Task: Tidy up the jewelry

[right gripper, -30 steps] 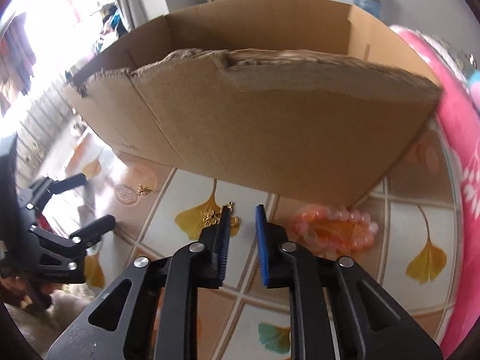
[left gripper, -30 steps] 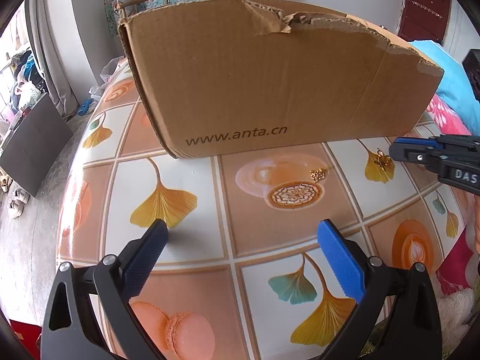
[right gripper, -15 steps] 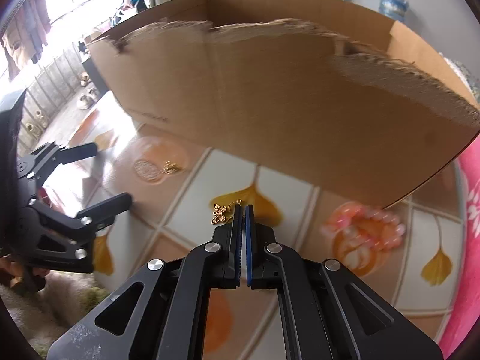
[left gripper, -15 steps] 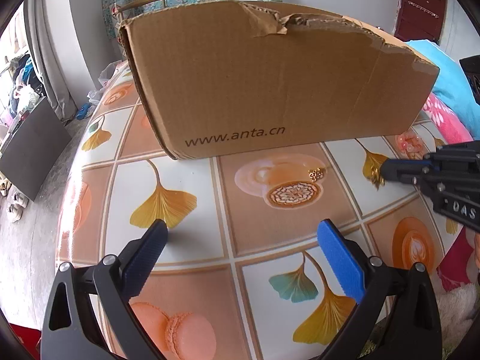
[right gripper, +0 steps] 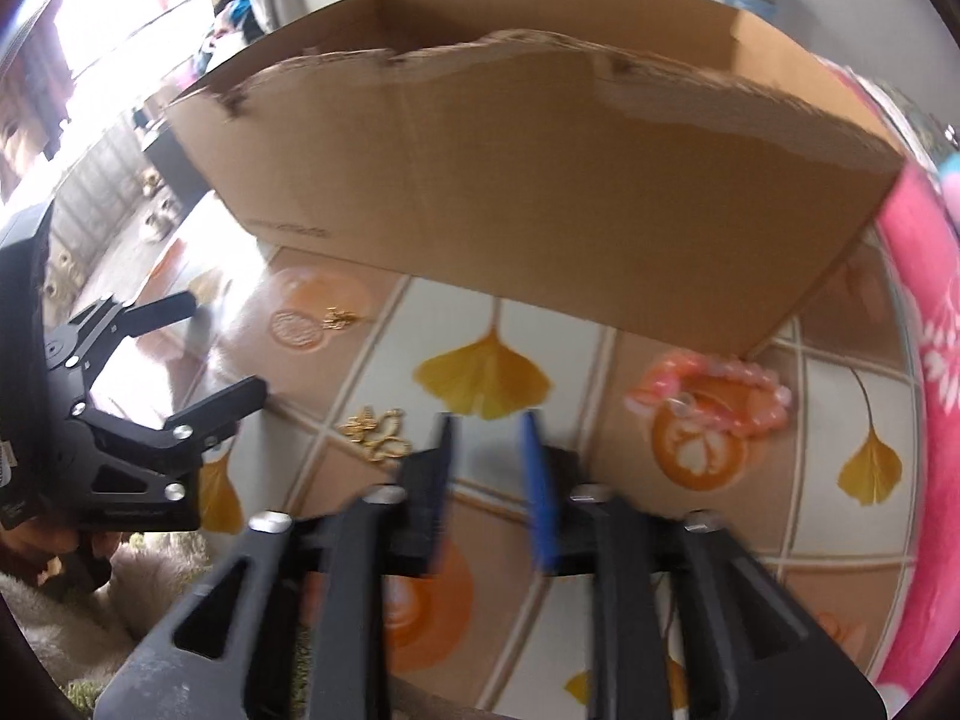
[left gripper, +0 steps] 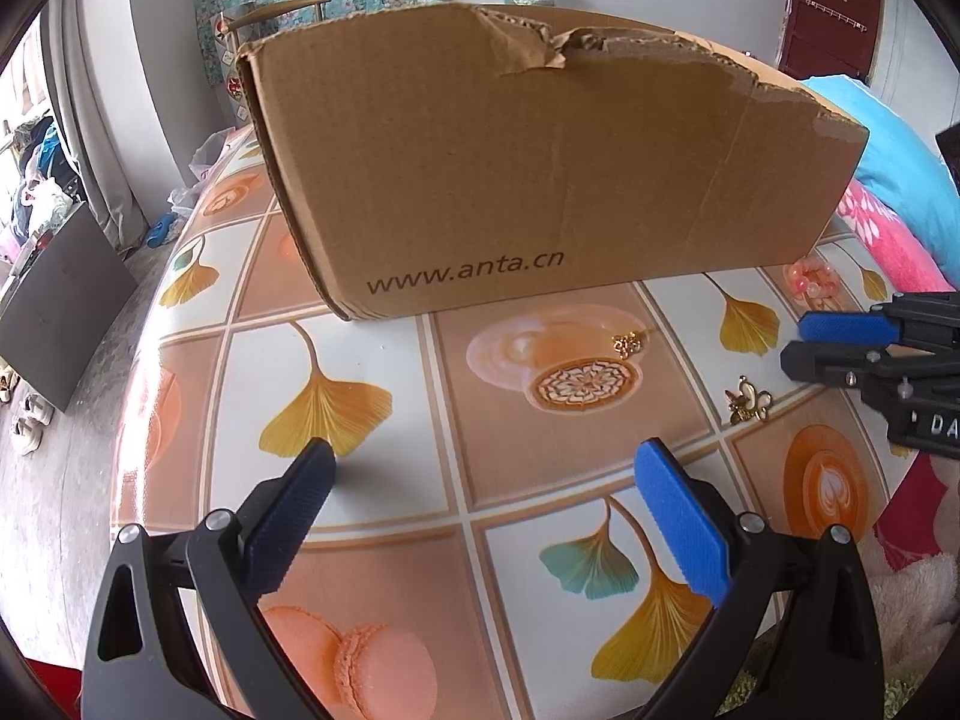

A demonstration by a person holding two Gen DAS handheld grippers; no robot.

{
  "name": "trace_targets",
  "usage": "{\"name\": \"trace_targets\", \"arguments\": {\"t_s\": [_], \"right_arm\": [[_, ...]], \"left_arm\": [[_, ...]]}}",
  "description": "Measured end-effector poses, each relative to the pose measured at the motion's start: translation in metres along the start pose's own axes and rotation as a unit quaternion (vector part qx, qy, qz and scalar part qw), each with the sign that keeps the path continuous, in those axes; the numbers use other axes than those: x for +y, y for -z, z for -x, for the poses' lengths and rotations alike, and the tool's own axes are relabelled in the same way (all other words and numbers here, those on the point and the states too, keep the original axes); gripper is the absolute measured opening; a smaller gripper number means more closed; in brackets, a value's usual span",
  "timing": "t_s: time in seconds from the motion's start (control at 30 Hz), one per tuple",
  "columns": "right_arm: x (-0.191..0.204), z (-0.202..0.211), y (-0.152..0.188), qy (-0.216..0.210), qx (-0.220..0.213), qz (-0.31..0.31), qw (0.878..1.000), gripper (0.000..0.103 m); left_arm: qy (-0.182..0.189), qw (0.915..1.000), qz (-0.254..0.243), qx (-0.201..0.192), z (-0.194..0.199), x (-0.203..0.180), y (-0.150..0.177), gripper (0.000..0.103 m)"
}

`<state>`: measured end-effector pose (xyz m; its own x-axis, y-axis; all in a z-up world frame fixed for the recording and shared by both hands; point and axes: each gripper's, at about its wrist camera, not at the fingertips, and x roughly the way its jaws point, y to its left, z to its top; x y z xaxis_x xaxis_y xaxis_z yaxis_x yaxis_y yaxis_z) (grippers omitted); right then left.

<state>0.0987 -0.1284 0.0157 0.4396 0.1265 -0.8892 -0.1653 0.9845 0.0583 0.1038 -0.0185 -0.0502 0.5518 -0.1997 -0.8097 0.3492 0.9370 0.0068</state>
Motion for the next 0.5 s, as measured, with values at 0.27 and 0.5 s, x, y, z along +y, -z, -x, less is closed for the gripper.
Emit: {"name": "trace_targets", "arguments": {"t_s": [0.27,0.5], "right_arm": [[-0.021,0.0,0.01,-0.014,-0.003,0.003,1.0,0.08],[-0.046,0.005,0.022,-0.026,-0.014,-0.012,0.999,0.095]], "left_arm": [[-0.002,1.0,0.002,0.001,0.001,-0.001,0.001,0.098],[-0.004,1.0,0.003,0.002,0.001,-0.001,0.001,0.098]]}}
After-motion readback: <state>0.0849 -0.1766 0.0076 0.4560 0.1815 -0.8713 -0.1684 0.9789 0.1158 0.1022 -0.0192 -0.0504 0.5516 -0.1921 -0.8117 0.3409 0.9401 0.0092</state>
